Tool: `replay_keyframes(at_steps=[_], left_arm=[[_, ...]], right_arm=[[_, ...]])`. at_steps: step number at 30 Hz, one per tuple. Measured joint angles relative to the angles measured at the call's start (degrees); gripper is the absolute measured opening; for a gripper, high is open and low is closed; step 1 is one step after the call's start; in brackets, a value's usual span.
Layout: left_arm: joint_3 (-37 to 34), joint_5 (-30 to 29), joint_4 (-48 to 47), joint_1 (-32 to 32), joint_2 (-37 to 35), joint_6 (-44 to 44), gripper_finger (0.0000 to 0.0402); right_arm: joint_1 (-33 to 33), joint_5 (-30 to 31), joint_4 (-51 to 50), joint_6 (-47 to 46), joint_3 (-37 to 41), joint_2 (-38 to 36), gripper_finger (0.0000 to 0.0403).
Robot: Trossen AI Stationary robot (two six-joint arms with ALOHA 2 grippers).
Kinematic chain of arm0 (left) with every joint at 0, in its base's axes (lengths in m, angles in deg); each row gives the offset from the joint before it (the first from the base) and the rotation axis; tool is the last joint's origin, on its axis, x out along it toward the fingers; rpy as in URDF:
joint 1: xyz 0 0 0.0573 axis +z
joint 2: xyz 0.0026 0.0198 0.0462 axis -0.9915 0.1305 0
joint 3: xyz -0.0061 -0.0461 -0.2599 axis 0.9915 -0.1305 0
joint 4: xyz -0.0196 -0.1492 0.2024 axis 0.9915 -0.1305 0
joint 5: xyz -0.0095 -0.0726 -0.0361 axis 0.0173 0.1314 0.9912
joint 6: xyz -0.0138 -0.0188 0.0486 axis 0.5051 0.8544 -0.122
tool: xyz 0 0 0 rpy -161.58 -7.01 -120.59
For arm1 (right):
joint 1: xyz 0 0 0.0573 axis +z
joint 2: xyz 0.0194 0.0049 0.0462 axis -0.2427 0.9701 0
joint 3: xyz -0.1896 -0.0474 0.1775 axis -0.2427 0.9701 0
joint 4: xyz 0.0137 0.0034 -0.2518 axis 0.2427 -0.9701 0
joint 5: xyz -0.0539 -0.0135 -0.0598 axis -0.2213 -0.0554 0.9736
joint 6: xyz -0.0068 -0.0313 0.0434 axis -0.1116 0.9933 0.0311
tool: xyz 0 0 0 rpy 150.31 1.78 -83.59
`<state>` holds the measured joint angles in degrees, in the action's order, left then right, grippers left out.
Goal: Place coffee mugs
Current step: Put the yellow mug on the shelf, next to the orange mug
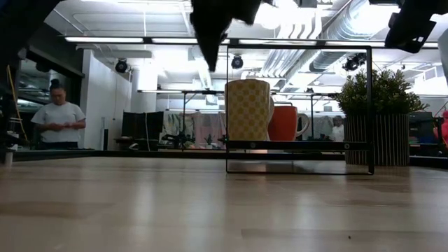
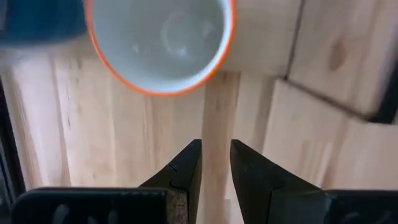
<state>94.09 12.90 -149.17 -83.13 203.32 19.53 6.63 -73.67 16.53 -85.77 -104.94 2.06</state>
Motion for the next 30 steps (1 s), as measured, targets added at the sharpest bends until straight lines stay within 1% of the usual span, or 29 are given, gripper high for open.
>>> replay_keyframes(at_steps=[3,10,15,19,30], left_arm=[[-4.0,-1.0,0.2,0.2,0.4,0.3,0.0074],[-9.8,-2.3,7.1,1.6,0.3,0.1,0.0074],[-9.8,-2.6,11.9,2.7,0.3,-2.1,0.0074],[-9.9,-2.3,14.0,3.4,0.3,-3.0,0.0074],[-9.9,-1.9,14.2,4.8,0.3,-8.2,0.0074]], right_arm=[[0.0,-0.3,-0.3,0.0,0.0,0.0,0.0065],[0.0,-0.4,-0.4,-0.1,0.0,0.0,0.0065],[0.0,-0.5,-0.4,-0.1,0.0,0.0,0.0065],[0.0,-0.9,-0.4,-0.5,0.0,0.0,0.0065],[0.0,-1.2,-1.5,-0.5,0.0,0.0,0.0065]])
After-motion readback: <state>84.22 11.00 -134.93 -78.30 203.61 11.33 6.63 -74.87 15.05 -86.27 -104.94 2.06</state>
